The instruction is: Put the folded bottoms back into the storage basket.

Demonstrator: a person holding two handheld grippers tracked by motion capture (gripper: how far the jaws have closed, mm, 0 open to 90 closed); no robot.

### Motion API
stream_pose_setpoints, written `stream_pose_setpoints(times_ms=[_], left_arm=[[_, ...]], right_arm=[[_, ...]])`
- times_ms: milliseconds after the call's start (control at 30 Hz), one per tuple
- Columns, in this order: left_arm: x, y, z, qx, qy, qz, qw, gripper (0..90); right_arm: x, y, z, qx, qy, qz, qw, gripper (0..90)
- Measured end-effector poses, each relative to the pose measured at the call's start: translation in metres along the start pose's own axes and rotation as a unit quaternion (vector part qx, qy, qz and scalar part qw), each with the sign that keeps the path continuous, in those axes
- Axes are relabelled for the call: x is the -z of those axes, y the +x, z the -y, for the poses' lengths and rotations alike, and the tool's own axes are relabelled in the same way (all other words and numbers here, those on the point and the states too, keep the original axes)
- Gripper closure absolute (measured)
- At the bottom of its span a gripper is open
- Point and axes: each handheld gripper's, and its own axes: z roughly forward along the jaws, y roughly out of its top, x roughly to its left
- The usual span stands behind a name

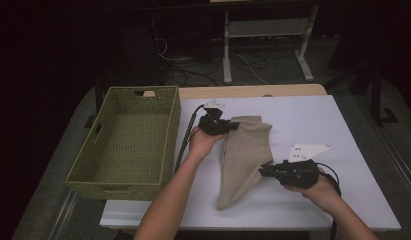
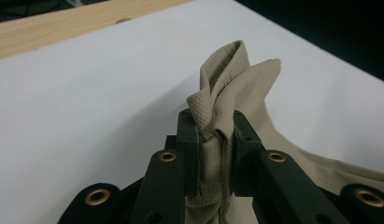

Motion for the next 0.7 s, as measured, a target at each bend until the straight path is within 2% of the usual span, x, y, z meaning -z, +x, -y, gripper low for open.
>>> stream_pose_setpoints(times_ms=[167, 400, 600, 700], left_arm=[[0.008, -0.007, -0.011, -0.007, -0.007, 0.008, 0.9999, 77.4], [0.028, -0.016, -0.038, -0.012, -0.025, 0.008, 0.9996, 77.5], [0.047, -0.023, -0.065, -0.023, -0.029, -0.007, 0.9993, 77.5], [0.062, -0.026, -0.079, -0.026, -0.034, -0.014, 0.999, 77.5]], right_arm=[[0.0, -0.002, -0.017, 0.007, -0.021, -0.007, 0.9997, 84.4], [0.003, -0.005, -0.043, 0.023, -0.043, -0.005, 0.9988, 84.4], [0.006, -0.008, -0.069, 0.038, -0.066, -0.003, 0.9971, 84.4], [0.009, -0.01, -0.083, 0.039, -0.078, -0.008, 0.9962, 84.4]])
